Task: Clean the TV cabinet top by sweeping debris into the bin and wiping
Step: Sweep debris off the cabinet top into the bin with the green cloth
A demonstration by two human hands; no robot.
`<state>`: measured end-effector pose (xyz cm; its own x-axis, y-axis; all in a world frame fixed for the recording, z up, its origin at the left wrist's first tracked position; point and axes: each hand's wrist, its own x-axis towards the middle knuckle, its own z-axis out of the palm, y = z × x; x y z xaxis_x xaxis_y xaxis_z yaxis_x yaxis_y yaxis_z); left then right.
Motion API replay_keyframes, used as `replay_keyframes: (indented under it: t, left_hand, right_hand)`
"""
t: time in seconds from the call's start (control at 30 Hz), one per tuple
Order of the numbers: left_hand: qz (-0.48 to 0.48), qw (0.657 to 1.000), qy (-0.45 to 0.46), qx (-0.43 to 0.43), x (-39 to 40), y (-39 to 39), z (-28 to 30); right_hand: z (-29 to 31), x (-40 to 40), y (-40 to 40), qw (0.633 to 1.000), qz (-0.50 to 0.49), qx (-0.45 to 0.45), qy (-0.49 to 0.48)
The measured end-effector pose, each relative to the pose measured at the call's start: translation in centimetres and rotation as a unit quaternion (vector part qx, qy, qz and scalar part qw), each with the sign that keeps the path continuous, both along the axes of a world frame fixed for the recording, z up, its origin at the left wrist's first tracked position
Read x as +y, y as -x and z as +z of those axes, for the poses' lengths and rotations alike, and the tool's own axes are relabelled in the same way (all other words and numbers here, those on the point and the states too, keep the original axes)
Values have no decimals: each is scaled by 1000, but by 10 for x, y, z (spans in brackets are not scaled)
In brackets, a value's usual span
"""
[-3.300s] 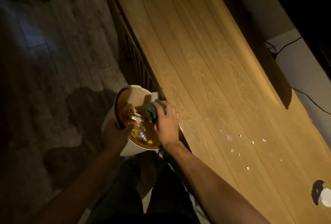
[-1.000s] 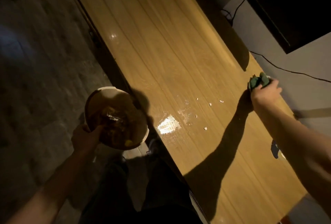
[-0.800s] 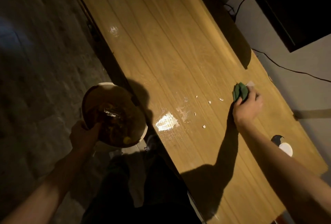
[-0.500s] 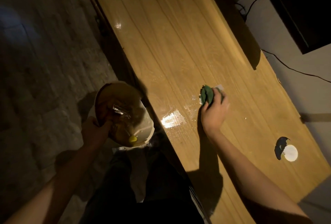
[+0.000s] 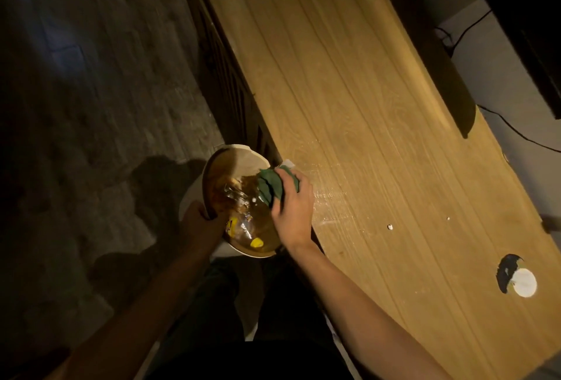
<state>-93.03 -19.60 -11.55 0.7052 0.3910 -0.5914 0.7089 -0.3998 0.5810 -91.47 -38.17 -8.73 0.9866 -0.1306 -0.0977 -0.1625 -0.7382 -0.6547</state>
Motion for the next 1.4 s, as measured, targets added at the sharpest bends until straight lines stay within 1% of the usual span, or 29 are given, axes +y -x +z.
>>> replay_keyframes:
  t: [0.13, 0.27, 0.5, 0.6, 0.67, 0.73, 0.83, 0.97, 1.1, 1.17, 1.23, 1.27, 1.4]
  left_hand:
    - [3, 1000, -8, 2, 1, -7, 0]
    - [24, 1000, 3, 10, 2, -14, -4]
    - [31, 999, -4, 9, 3, -34, -5]
    - [27, 999, -25, 6, 5, -39, -5]
    - [24, 999, -43, -3, 7, -40, -5]
    - [21, 998, -54, -7, 8, -41, -5]
    - [17, 998, -57, -3, 8, -44, -4]
    - [19, 1000, -16, 9, 12, -44, -4]
    - [14, 1000, 17, 9, 11, -40, 1]
    - [17, 999, 33, 21, 11, -35, 6]
    - [20, 998, 51, 20, 14, -28, 9]
    - [20, 998, 59, 19, 16, -24, 11]
    - [11, 995, 95, 16, 23, -8, 15]
  right_hand:
    - [10, -17, -19, 998, -40, -25, -35]
    - [22, -54, -45, 994, -94, -32, -49]
    - [25, -153, -128, 973, -225, -44, -1]
    - [11, -181, -154, 969, -246, -22, 28]
    - [1, -185, -162, 971, -231, -1, 68]
    - [-5, -176, -161, 974, -204, -1, 99]
    - [-9, -148, -147, 983, -144, -9, 111]
    - [-10, -87, -108, 992, -68, -16, 109]
    - [-10, -24, -66, 995, -19, -10, 99]
    - [-13, 2, -42, 992, 58, -1, 112]
    - [-17, 26, -16, 982, 144, 29, 120]
    - [-19, 33, -5, 982, 147, 47, 112]
    - [-16, 39, 20, 996, 30, 57, 58]
